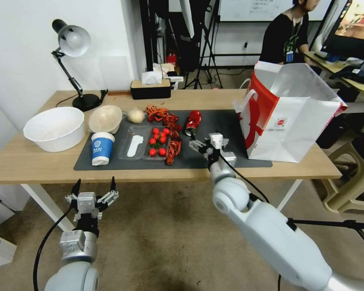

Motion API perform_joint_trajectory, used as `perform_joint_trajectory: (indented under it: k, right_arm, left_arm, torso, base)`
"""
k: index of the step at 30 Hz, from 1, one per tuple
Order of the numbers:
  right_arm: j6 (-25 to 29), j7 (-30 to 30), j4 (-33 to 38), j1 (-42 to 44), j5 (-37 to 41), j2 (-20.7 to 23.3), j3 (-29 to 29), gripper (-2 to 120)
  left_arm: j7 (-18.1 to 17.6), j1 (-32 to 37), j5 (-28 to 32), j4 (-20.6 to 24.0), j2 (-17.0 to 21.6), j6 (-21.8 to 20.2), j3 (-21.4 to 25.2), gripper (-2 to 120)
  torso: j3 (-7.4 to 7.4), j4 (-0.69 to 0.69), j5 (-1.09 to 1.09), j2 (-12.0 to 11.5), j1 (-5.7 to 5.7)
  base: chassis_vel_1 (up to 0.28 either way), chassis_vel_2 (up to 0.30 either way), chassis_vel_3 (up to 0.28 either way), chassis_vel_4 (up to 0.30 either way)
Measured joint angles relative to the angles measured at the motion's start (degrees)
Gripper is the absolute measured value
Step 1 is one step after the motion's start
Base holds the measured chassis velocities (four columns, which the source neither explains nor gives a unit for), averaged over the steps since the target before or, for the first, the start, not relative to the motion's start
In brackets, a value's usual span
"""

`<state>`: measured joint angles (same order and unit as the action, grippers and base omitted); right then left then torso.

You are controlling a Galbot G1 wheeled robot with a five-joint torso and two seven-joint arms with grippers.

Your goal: Pick up the trash from the table and place it into the takeout bag.

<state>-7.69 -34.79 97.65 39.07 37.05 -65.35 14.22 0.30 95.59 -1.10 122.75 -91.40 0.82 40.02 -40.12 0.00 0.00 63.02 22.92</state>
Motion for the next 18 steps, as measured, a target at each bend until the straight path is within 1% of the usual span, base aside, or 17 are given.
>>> perform_joint_trajectory:
  k: [2,3,6,7,10,18]
  right_arm:
    - [-0.7,-0.9,-2.3,-3.0,1.9,-0.7,1.5,99]
    - [-0.7,-0.9,-2.3,-3.0,1.9,-0.7,1.5,99]
    - [-1.2,-1.9,-6.6,-6.6,4.0,-2.0,3.8,99]
    - [-1.2,-1.9,-6.6,-6.6,4.0,-2.0,3.8,99]
    - [-1.5,-2.7,-11.5,-9.6,5.6,-3.5,5.9,99]
    - [-1.6,-3.1,-16.3,-12.5,7.1,-5.4,8.1,98]
  left_arm:
    - [0.0,0.1,0.0,0.0,0.0,0.1,0.2,100]
    - [0.0,0.1,0.0,0.0,0.0,0.1,0.2,100]
    - [-0.1,0.1,0.0,0.0,-0.1,0.2,0.4,100]
    - [-0.1,0.1,0.0,0.0,-0.1,0.2,0.4,100]
    - [-0.1,0.1,0.0,0.0,0.0,0.3,0.5,100]
    - [-0.2,0.0,0.1,-0.2,0.1,0.6,0.8,100]
  torso:
    - [0.0,0.0,-0.01,0.0,0.0]
    - [0.0,0.0,-0.01,0.0,0.0]
    - [0.01,0.0,-0.01,0.0,0.0]
    - [0.01,0.0,-0.01,0.0,0.0]
    - [0.01,0.0,0.0,0.0,0.0]
    - [0.01,0.0,0.0,0.0,0.0]
  base:
    - [0.0,0.0,0.0,0.0]
    - [0.0,0.0,0.0,0.0]
    - [0.0,0.0,0.0,0.0]
    - [0.0,0.0,0.0,0.0]
    - [0.0,0.0,0.0,0.0]
    - [0.0,0.0,0.0,0.0]
